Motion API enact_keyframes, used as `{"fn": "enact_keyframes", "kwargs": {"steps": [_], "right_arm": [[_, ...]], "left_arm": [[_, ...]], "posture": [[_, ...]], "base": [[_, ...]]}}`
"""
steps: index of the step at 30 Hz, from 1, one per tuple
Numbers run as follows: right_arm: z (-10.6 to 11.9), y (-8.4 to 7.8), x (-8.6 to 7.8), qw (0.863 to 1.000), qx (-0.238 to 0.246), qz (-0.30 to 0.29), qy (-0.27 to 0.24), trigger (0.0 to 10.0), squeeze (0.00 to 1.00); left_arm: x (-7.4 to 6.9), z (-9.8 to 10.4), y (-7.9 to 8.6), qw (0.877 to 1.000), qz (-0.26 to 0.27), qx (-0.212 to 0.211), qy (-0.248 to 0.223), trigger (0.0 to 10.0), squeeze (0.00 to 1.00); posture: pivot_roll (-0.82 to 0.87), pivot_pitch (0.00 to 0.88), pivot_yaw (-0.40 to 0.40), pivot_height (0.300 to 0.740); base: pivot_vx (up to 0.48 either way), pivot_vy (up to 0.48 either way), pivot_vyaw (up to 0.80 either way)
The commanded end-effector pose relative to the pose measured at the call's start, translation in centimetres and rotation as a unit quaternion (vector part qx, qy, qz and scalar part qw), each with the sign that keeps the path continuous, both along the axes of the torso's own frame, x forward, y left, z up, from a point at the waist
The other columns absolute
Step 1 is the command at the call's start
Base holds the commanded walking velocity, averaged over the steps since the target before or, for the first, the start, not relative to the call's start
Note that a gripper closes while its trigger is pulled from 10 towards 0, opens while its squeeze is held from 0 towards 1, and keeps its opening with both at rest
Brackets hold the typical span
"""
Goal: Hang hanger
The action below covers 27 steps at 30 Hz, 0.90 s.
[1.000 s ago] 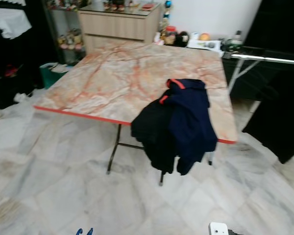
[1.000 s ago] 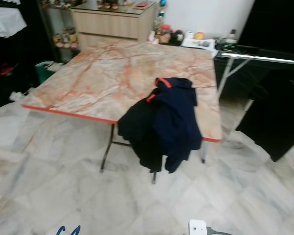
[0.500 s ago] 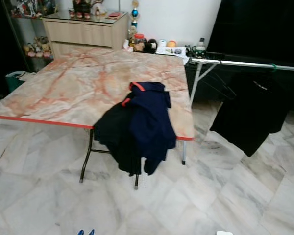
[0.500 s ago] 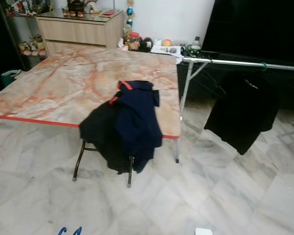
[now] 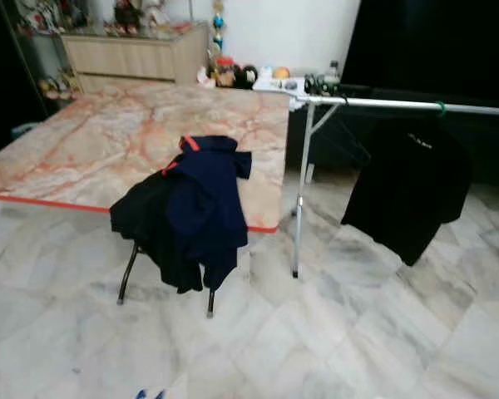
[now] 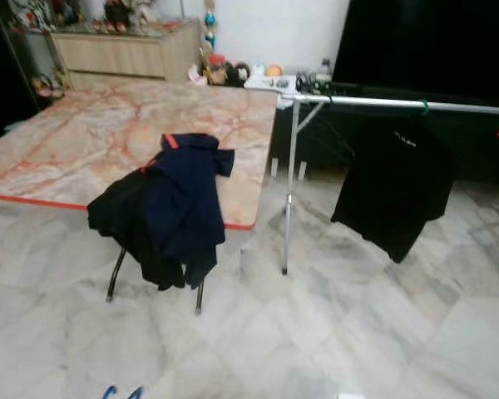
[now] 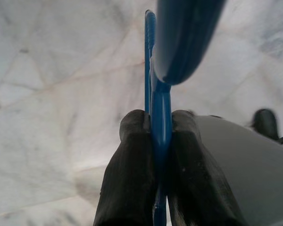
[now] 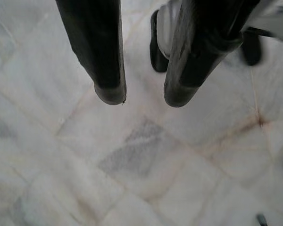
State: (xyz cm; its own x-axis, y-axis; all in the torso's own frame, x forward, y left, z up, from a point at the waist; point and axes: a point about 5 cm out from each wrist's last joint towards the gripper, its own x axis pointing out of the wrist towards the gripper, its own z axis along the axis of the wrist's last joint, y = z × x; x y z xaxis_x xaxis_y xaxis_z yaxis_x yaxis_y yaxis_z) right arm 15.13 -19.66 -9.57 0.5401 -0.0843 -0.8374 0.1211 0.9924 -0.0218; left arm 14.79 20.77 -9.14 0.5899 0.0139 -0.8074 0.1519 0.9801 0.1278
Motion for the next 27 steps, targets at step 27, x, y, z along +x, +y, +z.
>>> {"fn": "enact_keyframes", "kwargs": {"steps": [27], "right_arm": [[0.4, -1.7, 0.1, 0.999, -0.007, -0.022, -0.023, 10.0, 0.0]], "left_arm": [[-0.5, -0.2, 0.3, 1.0, -0.008, 0.009, 0.016, 10.0, 0.0]], "posture": [[-0.08, 0.031, -0.005, 0.74]], "base": [[0.0, -0.395, 0.0]]}}
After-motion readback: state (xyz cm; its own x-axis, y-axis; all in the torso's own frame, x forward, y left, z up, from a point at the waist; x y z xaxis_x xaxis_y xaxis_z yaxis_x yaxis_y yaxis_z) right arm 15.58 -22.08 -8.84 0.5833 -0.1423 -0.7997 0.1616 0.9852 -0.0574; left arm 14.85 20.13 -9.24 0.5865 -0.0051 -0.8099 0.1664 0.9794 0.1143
